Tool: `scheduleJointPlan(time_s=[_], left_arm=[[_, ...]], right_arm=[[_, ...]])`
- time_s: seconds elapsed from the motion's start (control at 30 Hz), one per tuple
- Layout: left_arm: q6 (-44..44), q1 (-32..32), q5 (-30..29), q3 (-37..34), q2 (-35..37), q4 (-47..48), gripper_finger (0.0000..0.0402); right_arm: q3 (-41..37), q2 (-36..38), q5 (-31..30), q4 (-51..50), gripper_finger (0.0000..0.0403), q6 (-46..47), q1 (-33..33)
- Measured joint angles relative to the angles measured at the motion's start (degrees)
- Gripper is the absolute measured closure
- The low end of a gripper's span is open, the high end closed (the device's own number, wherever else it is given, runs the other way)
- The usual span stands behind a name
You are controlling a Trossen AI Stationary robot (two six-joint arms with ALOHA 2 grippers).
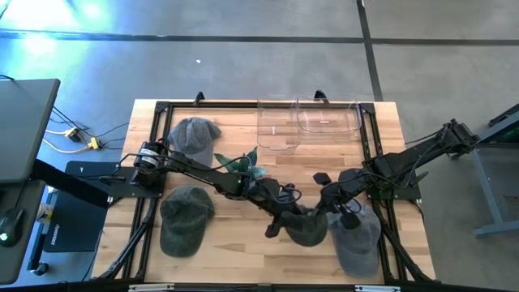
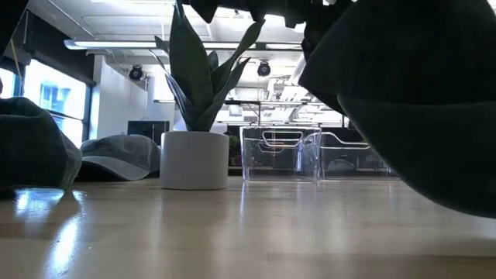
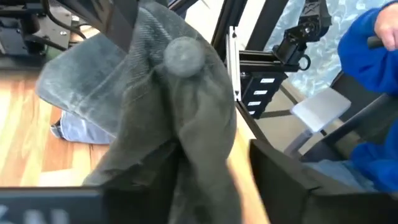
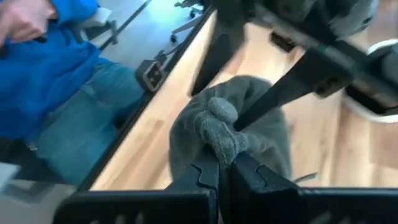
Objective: Pick & Place hat
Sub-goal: Put the right green cap into the left transparent bin
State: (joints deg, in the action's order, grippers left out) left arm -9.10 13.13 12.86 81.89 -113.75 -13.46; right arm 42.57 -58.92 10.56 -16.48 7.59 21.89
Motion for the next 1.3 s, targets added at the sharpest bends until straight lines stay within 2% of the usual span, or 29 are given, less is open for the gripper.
scheduleJointPlan(time_s=[0.17, 0.2, 0.3, 0.47, 0.57, 0.73, 0.9, 1.0, 1.17, 1.3], left_arm=[[4.34, -0.01, 4.75, 0.00, 0.00, -0.01, 0.0374], [4.86, -0.02, 6.54, 0.00, 0.00, -0.02, 0.0387], [5.98, -0.06, 10.55, 0.02, 0.02, -0.14, 0.0384], [7.46, 0.39, 13.75, 0.03, 1.83, 1.32, 0.0398], [9.37, 0.86, 13.31, -0.04, 3.45, 5.23, 0.0399], [12.91, 1.98, 8.73, -0.05, 6.29, 10.03, 0.0400], [16.05, 3.25, 3.18, 0.04, 7.38, 10.63, 0.0401], [16.79, 3.67, -0.06, -0.07, 7.17, 11.02, 0.0401], [18.99, 4.21, -5.83, -0.04, 7.23, 12.31, 0.0401], [21.18, 5.07, -9.99, -0.04, 7.23, 13.95, 0.0401]], right_arm=[[0.00, 0.00, 3.38, -1.45, 0.0396, 1.55, 0.07], [0.00, 0.00, 3.96, -1.82, 0.0396, 1.62, 0.21], [0.00, 0.00, 5.15, -2.04, 0.0400, 1.63, 1.13], [0.00, -0.01, 6.27, -1.73, 0.0393, 1.61, 3.96], [0.00, -0.19, 6.03, -0.99, 0.0386, 1.57, 5.75], [0.02, -1.07, 0.73, 2.68, 0.0356, 1.38, 8.16], [0.02, -2.88, -7.18, 2.58, 0.0285, 0.79, 9.09], [0.02, -5.87, -9.83, 3.85, 0.0233, -0.10, 9.03], [0.02, -12.86, -7.03, 9.55, 0.0170, -3.47, 9.03], [0.02, -16.29, -6.52, 9.24, 0.0156, -5.20, 8.06]])
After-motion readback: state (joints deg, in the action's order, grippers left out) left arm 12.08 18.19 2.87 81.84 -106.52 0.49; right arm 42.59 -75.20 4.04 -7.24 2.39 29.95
